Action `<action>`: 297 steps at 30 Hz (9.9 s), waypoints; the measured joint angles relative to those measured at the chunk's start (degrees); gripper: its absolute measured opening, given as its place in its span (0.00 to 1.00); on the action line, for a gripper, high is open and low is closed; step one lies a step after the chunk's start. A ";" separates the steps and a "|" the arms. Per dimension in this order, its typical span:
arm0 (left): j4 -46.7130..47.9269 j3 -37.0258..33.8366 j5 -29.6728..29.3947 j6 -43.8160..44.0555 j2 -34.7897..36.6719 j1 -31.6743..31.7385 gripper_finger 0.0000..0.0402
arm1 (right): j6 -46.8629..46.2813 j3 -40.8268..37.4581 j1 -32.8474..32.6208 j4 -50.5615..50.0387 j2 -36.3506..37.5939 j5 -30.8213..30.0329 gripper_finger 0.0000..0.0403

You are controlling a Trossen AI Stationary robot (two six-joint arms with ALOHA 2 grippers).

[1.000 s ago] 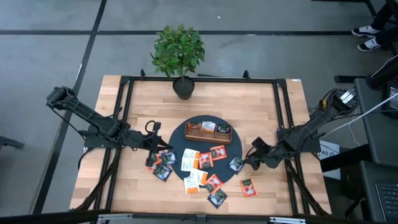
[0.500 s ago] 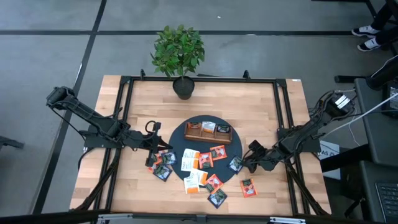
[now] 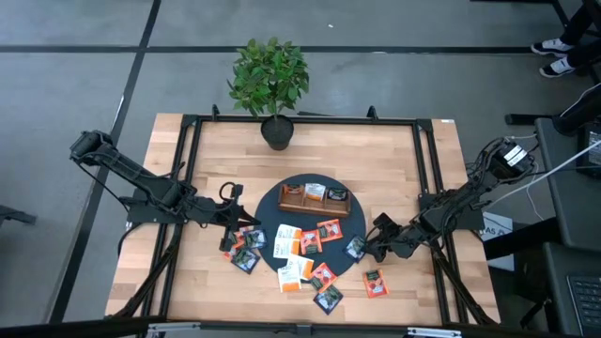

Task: Pick & Place Tea
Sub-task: Put the violet tea bag into the right side of the wooden organizer

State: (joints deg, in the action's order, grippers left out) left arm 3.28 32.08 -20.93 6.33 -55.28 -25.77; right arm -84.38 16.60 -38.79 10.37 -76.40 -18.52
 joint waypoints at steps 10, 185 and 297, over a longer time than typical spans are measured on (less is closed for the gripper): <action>0.01 0.00 0.00 0.00 -0.01 0.01 0.01 | -2.29 -0.02 -0.02 0.09 -0.07 2.82 0.46; -16.34 -9.99 6.44 4.94 0.11 17.13 0.01 | 81.60 47.63 39.43 -58.84 -9.53 12.17 0.00; -16.36 -9.97 7.08 5.07 0.11 17.13 0.01 | 76.90 44.85 37.81 -54.44 -14.60 8.57 0.08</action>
State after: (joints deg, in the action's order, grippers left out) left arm -13.08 22.11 -13.85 11.40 -55.16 -8.64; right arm -7.49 61.45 -0.97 -44.07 -91.00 -9.96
